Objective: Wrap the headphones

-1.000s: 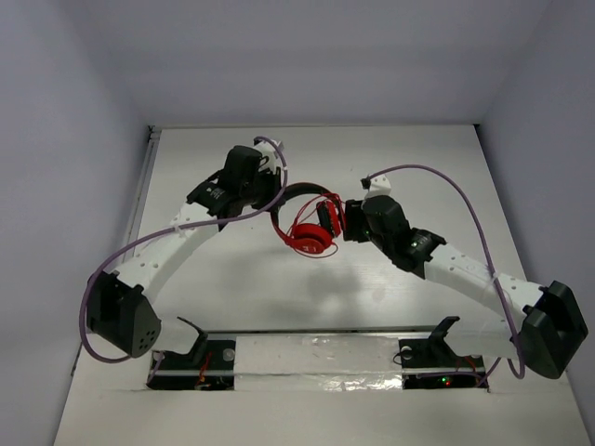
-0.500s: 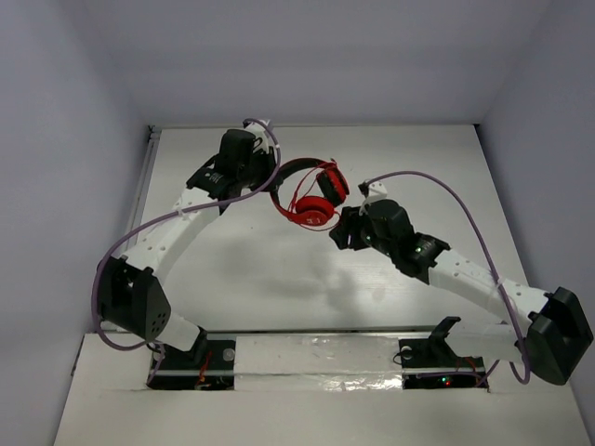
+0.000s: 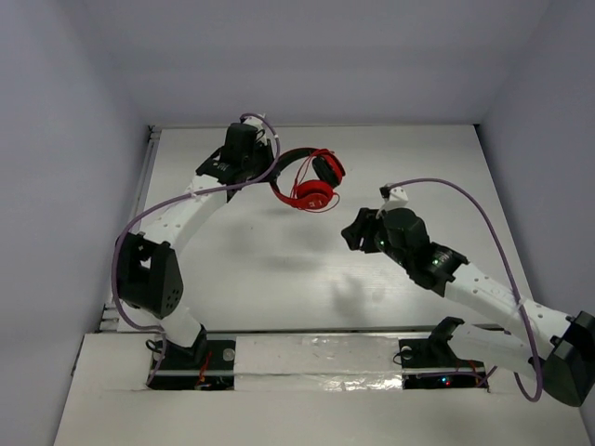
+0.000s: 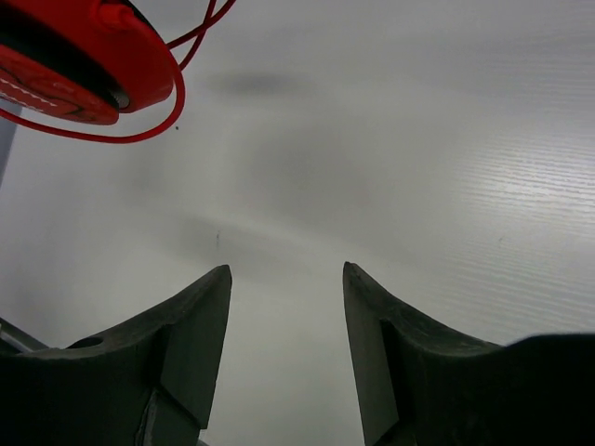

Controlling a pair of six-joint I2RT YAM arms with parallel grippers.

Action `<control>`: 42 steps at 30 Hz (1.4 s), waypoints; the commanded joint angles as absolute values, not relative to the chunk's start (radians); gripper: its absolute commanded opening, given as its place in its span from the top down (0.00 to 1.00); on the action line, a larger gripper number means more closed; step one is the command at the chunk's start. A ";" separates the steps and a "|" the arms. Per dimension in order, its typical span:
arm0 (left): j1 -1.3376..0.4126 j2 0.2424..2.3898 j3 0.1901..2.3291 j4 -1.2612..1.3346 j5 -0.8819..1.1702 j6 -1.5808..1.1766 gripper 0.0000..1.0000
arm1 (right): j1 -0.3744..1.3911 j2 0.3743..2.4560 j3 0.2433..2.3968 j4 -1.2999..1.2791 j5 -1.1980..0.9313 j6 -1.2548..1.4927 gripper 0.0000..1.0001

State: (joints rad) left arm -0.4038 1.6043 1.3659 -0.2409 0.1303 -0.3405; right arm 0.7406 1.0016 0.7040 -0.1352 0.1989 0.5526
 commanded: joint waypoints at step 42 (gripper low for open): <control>-0.460 2.102 1.539 0.115 -0.118 -0.451 0.86 | 0.746 0.678 0.650 -0.112 0.430 0.581 0.52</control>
State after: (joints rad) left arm -0.4591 2.1197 1.4872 0.0650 -0.1017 -0.4446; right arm 0.7406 0.6994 0.6373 -0.1493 0.3996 0.5938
